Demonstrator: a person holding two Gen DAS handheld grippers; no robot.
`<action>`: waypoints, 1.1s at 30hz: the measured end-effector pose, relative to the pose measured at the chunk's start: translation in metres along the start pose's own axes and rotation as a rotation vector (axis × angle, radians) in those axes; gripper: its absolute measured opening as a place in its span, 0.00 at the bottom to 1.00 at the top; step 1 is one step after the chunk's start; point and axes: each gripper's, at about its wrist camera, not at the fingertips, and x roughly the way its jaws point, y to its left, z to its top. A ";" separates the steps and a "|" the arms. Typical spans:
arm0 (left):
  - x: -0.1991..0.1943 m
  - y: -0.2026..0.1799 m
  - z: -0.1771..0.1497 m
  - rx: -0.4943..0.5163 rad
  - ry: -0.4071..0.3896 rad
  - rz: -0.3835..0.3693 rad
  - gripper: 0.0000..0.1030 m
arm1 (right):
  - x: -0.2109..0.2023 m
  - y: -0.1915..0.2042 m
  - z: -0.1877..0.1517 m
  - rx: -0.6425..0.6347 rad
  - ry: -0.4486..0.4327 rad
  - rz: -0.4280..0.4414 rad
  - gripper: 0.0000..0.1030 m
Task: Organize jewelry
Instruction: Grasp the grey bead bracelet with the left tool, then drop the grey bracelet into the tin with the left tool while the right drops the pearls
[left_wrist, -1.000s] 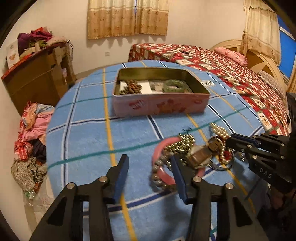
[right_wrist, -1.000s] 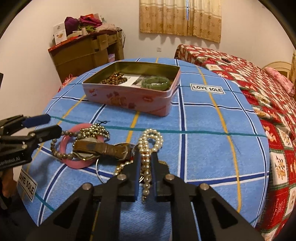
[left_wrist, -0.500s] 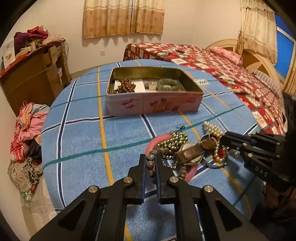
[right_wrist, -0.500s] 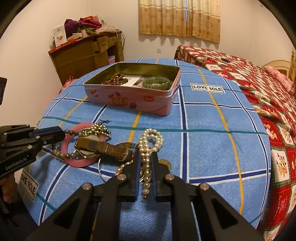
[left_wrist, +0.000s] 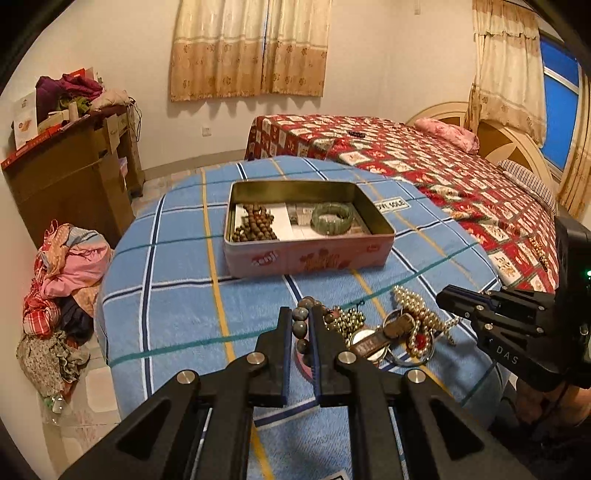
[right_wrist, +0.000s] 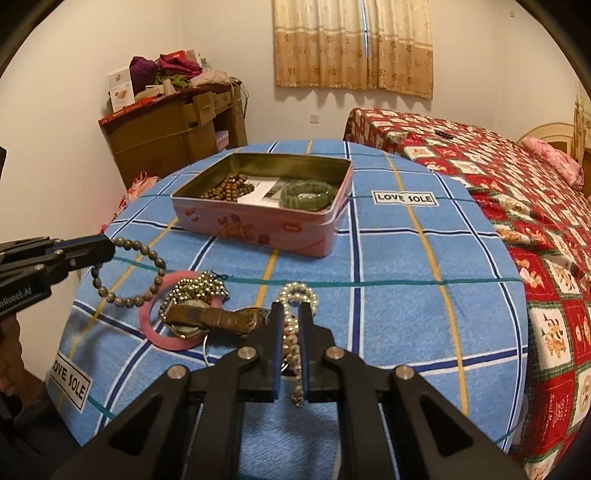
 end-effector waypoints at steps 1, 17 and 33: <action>-0.001 0.001 0.001 -0.001 -0.004 0.000 0.08 | -0.001 -0.001 0.001 0.002 -0.002 0.000 0.08; 0.012 0.003 -0.005 -0.012 0.029 -0.005 0.08 | 0.021 0.004 -0.010 -0.037 0.090 0.007 0.12; 0.005 0.006 0.004 -0.016 0.001 -0.008 0.08 | -0.008 -0.005 0.011 0.001 -0.017 0.012 0.08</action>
